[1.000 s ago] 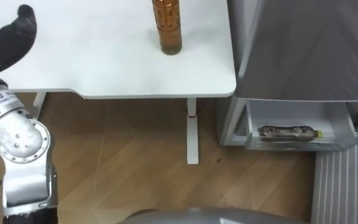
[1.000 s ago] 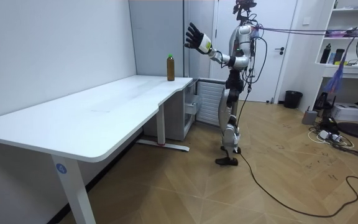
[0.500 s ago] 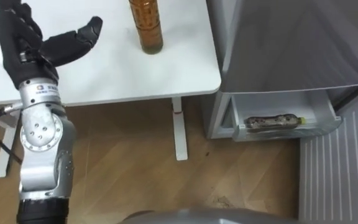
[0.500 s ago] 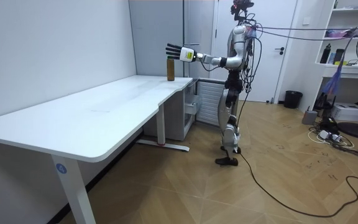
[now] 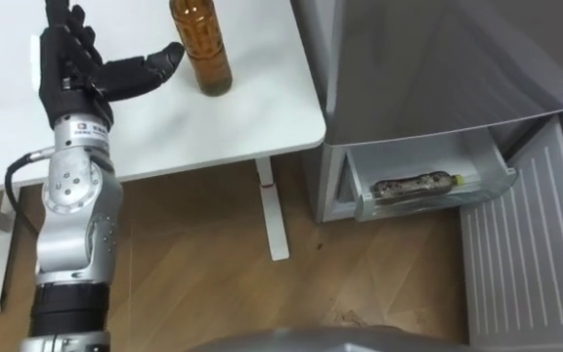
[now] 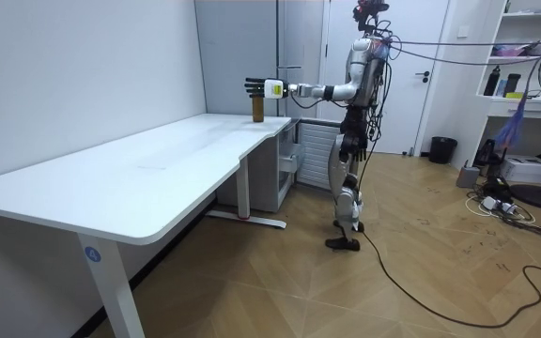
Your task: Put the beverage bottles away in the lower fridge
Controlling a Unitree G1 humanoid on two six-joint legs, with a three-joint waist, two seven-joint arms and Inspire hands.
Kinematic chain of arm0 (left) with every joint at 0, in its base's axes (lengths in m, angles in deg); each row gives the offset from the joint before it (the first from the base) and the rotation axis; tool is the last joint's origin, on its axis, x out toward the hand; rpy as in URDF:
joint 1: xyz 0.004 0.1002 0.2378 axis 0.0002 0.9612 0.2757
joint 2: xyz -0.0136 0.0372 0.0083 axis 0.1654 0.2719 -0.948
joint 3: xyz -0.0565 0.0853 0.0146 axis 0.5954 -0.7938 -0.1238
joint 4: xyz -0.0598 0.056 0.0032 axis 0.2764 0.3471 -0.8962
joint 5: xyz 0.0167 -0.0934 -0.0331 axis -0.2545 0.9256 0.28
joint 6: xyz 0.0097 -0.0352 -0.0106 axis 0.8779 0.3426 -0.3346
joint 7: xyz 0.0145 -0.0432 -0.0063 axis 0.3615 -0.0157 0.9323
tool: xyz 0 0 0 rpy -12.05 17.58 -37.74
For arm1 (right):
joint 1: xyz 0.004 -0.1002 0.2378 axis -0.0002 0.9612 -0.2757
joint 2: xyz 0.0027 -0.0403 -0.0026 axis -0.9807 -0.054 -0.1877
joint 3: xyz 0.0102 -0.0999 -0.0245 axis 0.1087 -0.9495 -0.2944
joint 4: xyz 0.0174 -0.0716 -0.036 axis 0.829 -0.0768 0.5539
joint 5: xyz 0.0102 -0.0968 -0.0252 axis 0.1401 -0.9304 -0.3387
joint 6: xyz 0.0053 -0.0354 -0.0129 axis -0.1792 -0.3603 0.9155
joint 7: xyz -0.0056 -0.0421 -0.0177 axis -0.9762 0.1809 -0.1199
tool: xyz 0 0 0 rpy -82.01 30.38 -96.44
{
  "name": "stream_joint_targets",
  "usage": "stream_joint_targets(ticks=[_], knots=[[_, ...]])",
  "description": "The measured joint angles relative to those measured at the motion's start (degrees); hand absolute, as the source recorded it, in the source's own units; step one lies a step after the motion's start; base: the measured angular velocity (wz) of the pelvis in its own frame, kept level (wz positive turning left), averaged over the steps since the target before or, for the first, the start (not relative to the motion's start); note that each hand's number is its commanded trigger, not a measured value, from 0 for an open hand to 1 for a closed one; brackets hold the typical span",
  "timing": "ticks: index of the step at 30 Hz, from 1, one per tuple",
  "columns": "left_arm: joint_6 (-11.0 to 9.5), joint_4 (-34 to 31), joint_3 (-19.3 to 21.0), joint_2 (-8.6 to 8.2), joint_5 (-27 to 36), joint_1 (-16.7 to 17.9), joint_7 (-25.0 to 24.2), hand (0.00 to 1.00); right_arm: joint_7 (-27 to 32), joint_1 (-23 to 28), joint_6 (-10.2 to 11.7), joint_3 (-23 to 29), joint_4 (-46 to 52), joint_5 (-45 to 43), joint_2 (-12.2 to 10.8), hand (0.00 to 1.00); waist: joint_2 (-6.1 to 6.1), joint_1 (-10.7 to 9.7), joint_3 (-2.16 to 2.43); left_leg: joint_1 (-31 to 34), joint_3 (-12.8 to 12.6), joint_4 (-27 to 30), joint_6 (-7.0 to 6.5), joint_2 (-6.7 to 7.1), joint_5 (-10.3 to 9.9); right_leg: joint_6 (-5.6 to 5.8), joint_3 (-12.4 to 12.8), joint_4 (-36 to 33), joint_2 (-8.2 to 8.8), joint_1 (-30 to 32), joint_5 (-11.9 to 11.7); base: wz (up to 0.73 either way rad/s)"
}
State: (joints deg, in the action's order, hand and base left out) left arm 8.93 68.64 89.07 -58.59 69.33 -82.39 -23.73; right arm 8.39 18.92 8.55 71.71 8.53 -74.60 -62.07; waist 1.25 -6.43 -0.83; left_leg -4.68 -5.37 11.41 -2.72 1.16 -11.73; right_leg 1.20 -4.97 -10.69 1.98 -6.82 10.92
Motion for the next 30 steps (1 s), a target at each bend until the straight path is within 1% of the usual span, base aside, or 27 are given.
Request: stream_joint_targets(ticks=[2, 4, 5, 9, 13, 16, 18, 20, 22, 24, 25, 26, 28, 30], knots=[[0.2, 1.0, 0.0, -0.01, 0.0, -0.4, 0.0, 0.00, -0.2, 0.3, -0.8, 0.0, 0.4, -0.5, -0.1, 0.00, -0.16, -0.1, -0.05, -0.1, -0.1, 0.0, 0.00, -0.05, 0.0, 0.00, 0.2, 0.0, -0.04, 0.0, 0.0, -0.06], [0.5, 3.3, 0.0, -0.01, -0.1, -1.1, 0.0, 0.00, -0.3, 0.4, -1.0, 0.0, 0.6, -0.5, -0.1, 0.00, -0.21, -0.1, -0.07, -0.1, -0.3, 0.0, 0.01, -0.09, 0.0, -0.03, 0.3, -0.1, -0.05, 0.0, 0.0, -0.06], [1.2, 4.8, 0.0, -0.01, -0.1, -1.6, 0.0, 0.00, -0.6, 0.4, -1.3, 0.1, 0.7, -0.6, -0.1, 0.00, -0.20, -0.4, -0.04, -0.2, -0.4, 0.2, 0.01, -0.10, 0.0, -0.06, 0.4, -0.1, -0.07, 0.0, 0.0, 0.00], [3.6, 6.6, 0.0, -0.01, -0.1, -1.8, -0.1, 0.00, -1.2, 0.3, -2.1, 0.5, 1.0, -1.2, 0.0, 0.00, -0.31, -1.1, 0.14, -0.5, -1.0, 0.3, 0.07, -0.23, 0.0, -0.19, 1.0, -0.1, -0.22, -0.1, -0.1, -0.07], [4.7, 6.7, 0.0, -0.01, -0.1, -1.8, -0.1, 0.00, -2.1, 0.2, -2.4, 0.6, 1.1, -1.8, 0.1, 0.00, -0.45, -1.2, 0.24, -0.8, -1.6, 0.2, 0.22, -0.48, -0.2, -0.35, 1.8, 0.0, -0.50, -0.1, -0.2, -0.12], [4.9, 9.6, 0.3, -0.01, 0.0, -3.7, -0.5, 0.00, -2.6, 0.1, -3.0, 1.2, 1.4, -2.5, 0.1, 0.00, -0.09, -1.2, 0.46, -0.8, -2.0, 0.4, 0.27, -0.58, -0.5, -0.41, 2.3, -0.1, -0.68, 0.0, -0.2, -0.09], [5.2, 12.3, 1.3, 0.00, -0.1, -5.5, -0.7, 0.00, -2.6, 0.2, -3.3, 1.9, 1.4, -2.4, 0.3, 0.00, 0.55, -1.2, 0.76, -0.9, -2.4, 0.3, 0.32, -0.60, -0.6, -0.53, 3.3, -0.1, -0.93, -0.1, -0.3, -0.12], [5.4, 13.2, 1.9, 0.00, -0.1, -6.4, -0.9, 0.00, -2.6, 0.3, -3.3, 2.7, 1.5, -2.4, 0.3, 0.00, 0.98, -1.4, 0.85, -1.0, -2.4, 0.3, 0.36, -0.54, -0.7, -0.59, 3.4, -0.1, -1.02, -0.2, -0.4, -0.09], [5.8, 13.3, 2.1, 0.12, -0.1, -7.2, -1.2, 0.00, -2.7, 0.4, -3.3, 3.3, 1.7, -2.5, 0.3, 0.00, 1.34, -1.5, 0.75, -1.1, -2.4, 0.2, 0.36, -0.56, -0.7, -0.62, 3.4, -0.1, -1.06, -0.1, -0.4, -0.05], [5.9, 14.1, 2.1, 0.36, 0.0, -7.9, -1.5, 0.00, -2.6, 0.5, -3.3, 3.9, 1.9, -2.5, 0.4, 0.00, 1.55, -2.0, 0.70, -1.3, -2.4, 0.0, 0.38, -0.59, -0.7, -0.63, 3.4, -0.1, -1.11, -0.2, -0.4, 0.00], [5.9, 14.4, 2.1, 0.38, 0.0, -8.1, -1.5, 0.00, -2.6, 0.5, -3.2, 4.0, 1.9, -2.5, 0.5, 0.00, 1.66, -2.2, 0.61, -1.5, -2.4, -0.1, 0.39, -0.59, -0.7, -0.63, 3.4, -0.1, -1.11, -0.2, -0.4, 0.00], [5.9, 15.1, 2.1, 0.43, 0.0, -8.4, -1.5, 0.00, -2.6, 0.5, -3.2, 4.2, 1.9, -2.5, 0.5, 0.00, 1.49, -2.6, 0.41, -1.7, -2.4, -0.2, 0.42, -0.60, -0.7, -0.63, 3.4, -0.1, -1.12, -0.2, -0.4, 0.00], [5.9, 15.5, 2.1, 0.75, 0.0, -8.8, -1.6, 0.00, -2.6, 0.4, -3.2, 4.5, 2.0, -2.5, 0.5, 0.00, 1.75, -2.9, 0.46, -1.6, -2.5, -0.3, 0.45, -0.68, -0.8, -0.63, 3.4, -0.1, -1.13, 0.0, -0.4, -0.04], [6.0, 15.5, 2.1, 0.81, 0.0, -10.4, -1.6, 0.00, -2.6, 0.4, -3.3, 4.5, 2.1, -2.5, 0.5, 0.00, 1.64, -2.9, 0.39, -1.1, -2.7, -0.1, 0.44, -0.78, -0.8, -0.63, 3.6, -0.1, -1.12, 0.5, -0.4, -0.06]])
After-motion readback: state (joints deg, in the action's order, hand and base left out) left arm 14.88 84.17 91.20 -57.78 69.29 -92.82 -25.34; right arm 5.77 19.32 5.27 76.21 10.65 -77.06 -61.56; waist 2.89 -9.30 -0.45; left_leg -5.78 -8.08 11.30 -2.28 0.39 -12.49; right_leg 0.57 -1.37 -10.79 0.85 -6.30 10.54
